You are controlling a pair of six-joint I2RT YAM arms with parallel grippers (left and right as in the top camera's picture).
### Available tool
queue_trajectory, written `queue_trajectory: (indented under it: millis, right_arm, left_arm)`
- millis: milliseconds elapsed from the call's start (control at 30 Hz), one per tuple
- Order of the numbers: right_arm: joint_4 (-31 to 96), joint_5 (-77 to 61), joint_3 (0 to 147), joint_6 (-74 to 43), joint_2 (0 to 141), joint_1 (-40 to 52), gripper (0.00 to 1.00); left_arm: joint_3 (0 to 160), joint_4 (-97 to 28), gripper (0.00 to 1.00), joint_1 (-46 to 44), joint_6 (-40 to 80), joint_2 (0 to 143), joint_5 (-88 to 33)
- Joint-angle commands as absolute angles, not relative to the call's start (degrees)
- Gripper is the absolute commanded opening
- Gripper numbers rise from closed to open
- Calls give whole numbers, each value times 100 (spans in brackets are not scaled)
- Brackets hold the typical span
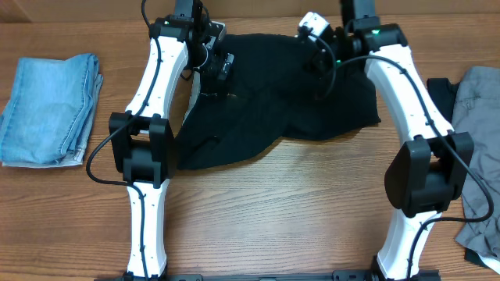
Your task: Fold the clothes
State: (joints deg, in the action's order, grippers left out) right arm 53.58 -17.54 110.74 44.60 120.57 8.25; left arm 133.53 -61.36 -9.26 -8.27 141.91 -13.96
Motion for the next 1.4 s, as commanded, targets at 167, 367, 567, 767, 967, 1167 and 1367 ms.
queue_trajectory:
  millis: [167,367,567,767,967,1167,1367]
  right_arm:
    - [5332,-2458,11155,5634,12851,676,66]
    - [4615,-2681,11155,5642,13163,676,92]
    - [3962,-3013,11146,5640,13190,676,99]
    - [3959,-3271,11137,5642,13461,679,100]
    - [3870,-3273,11137,5640,13699,679,98]
    - [3900,-3505,11137,5638,13701,679,90]
    - [4152,-3616,11137,5640,13701,679,85]
  left_arm:
    - [13349,-6145,100,-904,-812,14315,-1446]
    - [13349,-6143,100,-904,-812,14315,-1446]
    - [13349,-6145,100,-904,-812,14315,-1446]
    - [13349,-6145,100,-902,-812,14315,-1446]
    - [13349,-6145,100,-904,-812,14315,-1446]
    - [13349,-6143,100,-904,-812,14315,-1446]
    - [13349,-6143,100,-904,-812,14315,-1446]
